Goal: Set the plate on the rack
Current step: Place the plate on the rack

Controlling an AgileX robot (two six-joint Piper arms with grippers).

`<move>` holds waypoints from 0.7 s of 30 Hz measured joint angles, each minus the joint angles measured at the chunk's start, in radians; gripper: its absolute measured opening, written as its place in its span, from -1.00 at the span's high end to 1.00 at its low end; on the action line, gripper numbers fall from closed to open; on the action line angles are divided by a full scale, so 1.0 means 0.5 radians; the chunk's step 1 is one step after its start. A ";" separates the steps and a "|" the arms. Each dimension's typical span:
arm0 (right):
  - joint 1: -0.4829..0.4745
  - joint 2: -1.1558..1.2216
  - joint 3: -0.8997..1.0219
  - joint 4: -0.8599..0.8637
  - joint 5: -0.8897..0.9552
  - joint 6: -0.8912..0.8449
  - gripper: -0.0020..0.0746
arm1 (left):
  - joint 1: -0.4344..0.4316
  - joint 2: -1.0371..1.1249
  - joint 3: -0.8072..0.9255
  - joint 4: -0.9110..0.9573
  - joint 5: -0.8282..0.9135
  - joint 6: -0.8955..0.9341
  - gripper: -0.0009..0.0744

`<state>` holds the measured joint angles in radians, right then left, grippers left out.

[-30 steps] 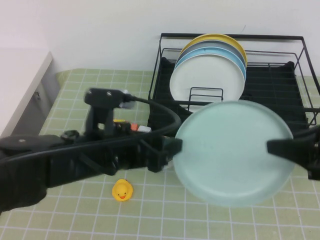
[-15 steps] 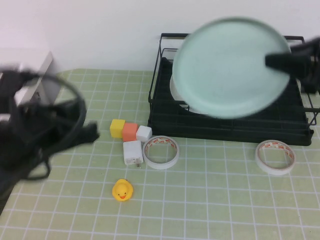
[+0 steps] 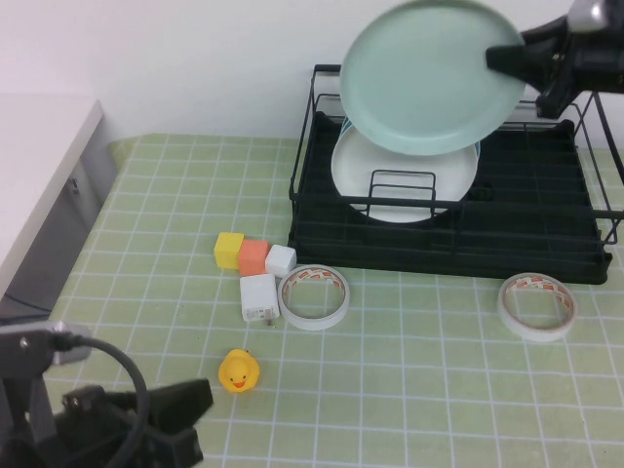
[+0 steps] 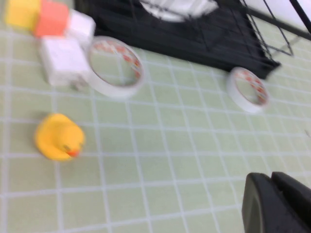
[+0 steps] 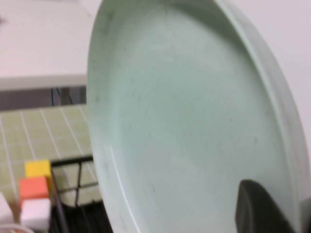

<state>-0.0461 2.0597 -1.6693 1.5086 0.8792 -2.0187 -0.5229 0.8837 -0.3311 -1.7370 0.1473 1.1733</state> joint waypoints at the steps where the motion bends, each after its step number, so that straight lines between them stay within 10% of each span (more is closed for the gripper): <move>1: 0.000 0.055 -0.035 0.000 0.000 -0.022 0.69 | 0.000 -0.003 0.007 0.004 0.036 -0.009 0.98; 21: 0.000 0.391 -0.126 0.184 -0.063 -0.497 0.69 | 0.000 -0.003 0.021 0.012 0.106 -0.050 0.98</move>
<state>-0.0461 2.2553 -1.7325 1.6006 0.8474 -2.2672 -0.5229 0.8821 -0.3206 -1.7309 0.2000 1.1481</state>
